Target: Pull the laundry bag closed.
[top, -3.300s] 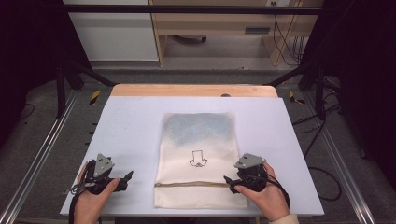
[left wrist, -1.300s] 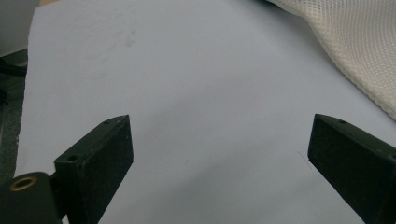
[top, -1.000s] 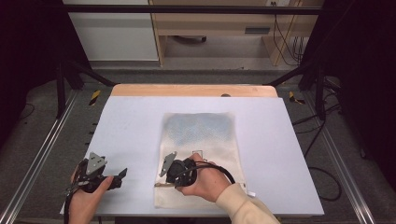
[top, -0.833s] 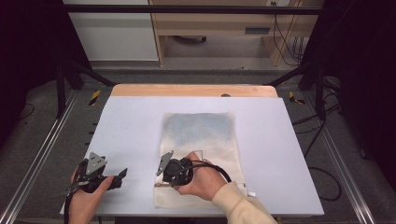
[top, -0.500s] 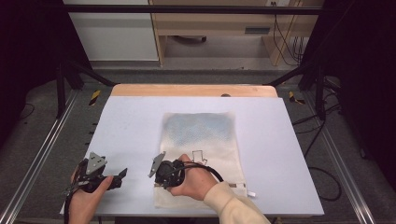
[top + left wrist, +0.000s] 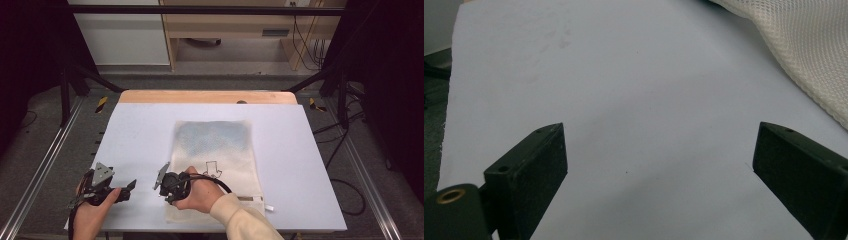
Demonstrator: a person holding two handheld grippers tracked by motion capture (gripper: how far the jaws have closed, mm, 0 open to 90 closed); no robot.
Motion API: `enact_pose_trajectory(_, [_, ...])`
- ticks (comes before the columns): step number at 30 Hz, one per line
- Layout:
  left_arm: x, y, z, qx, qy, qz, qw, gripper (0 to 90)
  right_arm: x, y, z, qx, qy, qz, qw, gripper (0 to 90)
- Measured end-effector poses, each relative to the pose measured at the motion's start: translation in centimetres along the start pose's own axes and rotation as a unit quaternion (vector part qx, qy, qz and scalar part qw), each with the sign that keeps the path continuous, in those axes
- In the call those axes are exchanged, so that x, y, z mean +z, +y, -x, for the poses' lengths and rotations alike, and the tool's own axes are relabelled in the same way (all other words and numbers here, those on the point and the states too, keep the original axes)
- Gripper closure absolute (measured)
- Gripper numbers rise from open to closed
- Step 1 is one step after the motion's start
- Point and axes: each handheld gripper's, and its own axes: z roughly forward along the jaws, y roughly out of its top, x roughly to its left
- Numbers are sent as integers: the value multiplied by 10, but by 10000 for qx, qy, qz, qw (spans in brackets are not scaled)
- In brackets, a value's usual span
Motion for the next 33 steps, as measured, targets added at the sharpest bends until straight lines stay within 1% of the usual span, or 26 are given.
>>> enact_pose_trajectory(6, [1, 0, 0, -6, 2, -8, 10000, 73, 6, 1, 2, 30, 103, -37, 9999, 731])
enact_pose_trajectory(11, [1, 0, 0, -2, -10, -21, 10000, 73, 8, 2, 2, 53, 112, -106, 9999, 747])
enact_pose_trajectory(13, [1, 0, 0, 0, -28, -44, 10000, 75, 10, 2, 3, 57, 115, -131, 9998, 764])
enact_pose_trajectory(14, [1, 1, 0, -21, -60, -69, 10000, 78, 11, 2, 4, 72, 130, -142, 9998, 802])
enact_pose_trajectory(15, [1, 1, 0, -21, -60, -69, 10000, 82, 11, 2, 4, 72, 130, -142, 9998, 802])
enact_pose_trajectory(16, [1, 1, 1, -49, -99, -109, 9999, 82, 11, 2, 5, 97, 204, -169, 9996, 814])
enact_pose_trajectory(17, [1, 1, 1, -49, -99, -109, 9999, 82, 11, 2, 5, 97, 204, -169, 9996, 814])
enact_pose_trajectory(20, [-2, 1, 3, -106, -211, -153, 9996, 84, 10, 2, 6, 112, 235, -147, 9996, 818])
enact_pose_trajectory(21, [-2, 1, 3, -106, -211, -153, 9996, 84, 10, 2, 6, 112, 235, -147, 9996, 818])
enact_pose_trajectory(22, [-5, 2, 5, -102, -292, -149, 9994, 84, 9, 2, 6, 139, 280, -106, 9995, 818])
enact_pose_trajectory(24, [-7, 2, 6, -76, -327, -141, 9993, 84, 7, 2, 7, 144, 301, -81, 9994, 818])
enact_pose_trajectory(25, [-10, 2, 8, -86, -386, -141, 9991, 84, 5, 2, 7, 147, 308, -66, 9994, 819])
enact_pose_trajectory(26, [-14, 2, 12, -35, -509, -100, 9986, 84, 4, 2, 7, 136, 316, -52, 9994, 819])
enact_pose_trajectory(28, [-18, 3, 17, -40, -600, -30, 9982, 83, 1, 2, 7, 138, 308, -17, 9994, 819])
enact_pose_trajectory(30, [-20, 4, 22, -61, -738, 19, 9973, 80, -3, 2, 7, 128, 324, 30, 9994, 819])
enact_pose_trajectory(31, [-20, 4, 22, -61, -738, 19, 9973, 77, -3, 2, 7, 128, 324, 30, 9994, 819])
enact_pose_trajectory(32, [-19, 3, 28, -52, -859, 47, 9963, 77, -7, 2, 9, 128, 314, 53, 9994, 819])
enact_pose_trajectory(33, [-19, 3, 28, -52, -859, 47, 9963, 74, -7, 2, 9, 128, 314, 53, 9994, 819])
